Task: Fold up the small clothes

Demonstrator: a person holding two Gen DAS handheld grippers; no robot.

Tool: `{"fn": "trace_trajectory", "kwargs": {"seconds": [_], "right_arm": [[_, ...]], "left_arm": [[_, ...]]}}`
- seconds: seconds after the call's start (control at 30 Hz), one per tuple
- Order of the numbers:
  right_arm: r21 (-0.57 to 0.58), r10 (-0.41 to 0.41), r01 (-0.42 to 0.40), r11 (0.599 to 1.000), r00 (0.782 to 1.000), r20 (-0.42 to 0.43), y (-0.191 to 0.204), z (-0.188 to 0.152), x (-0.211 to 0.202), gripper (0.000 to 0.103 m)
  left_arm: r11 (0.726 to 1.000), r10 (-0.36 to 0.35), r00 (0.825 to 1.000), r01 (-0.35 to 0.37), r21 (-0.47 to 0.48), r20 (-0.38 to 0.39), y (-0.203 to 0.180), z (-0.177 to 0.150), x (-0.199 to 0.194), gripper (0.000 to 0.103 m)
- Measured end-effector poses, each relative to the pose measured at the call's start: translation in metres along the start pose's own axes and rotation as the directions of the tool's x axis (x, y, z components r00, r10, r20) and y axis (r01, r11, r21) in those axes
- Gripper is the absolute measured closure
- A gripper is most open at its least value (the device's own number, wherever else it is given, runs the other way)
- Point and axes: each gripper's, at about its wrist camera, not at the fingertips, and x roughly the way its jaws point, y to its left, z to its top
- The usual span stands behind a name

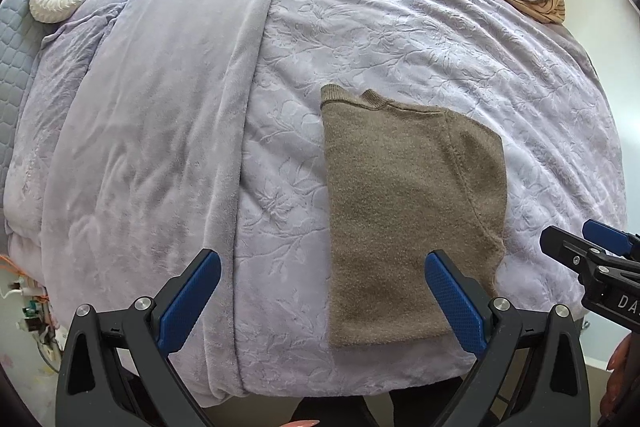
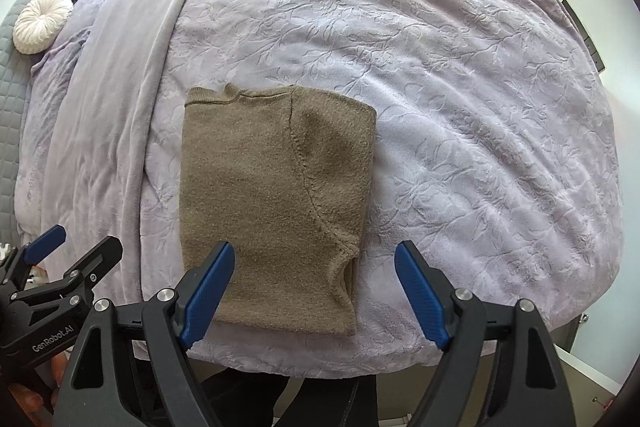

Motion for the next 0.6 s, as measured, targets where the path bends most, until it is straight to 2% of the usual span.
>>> {"fn": "trace_trajectory", "kwargs": {"seconds": [0.6], "right_arm": [[-0.01, -0.011, 0.011, 1.0, 1.0, -0.021, -0.0014, 0.0022, 0.008, 0.018]], "left_arm": [[1.0, 0.012, 1.0, -0.012, 0.013, -0.018, -0.0008, 0.0034, 0.0039, 0.001]]}}
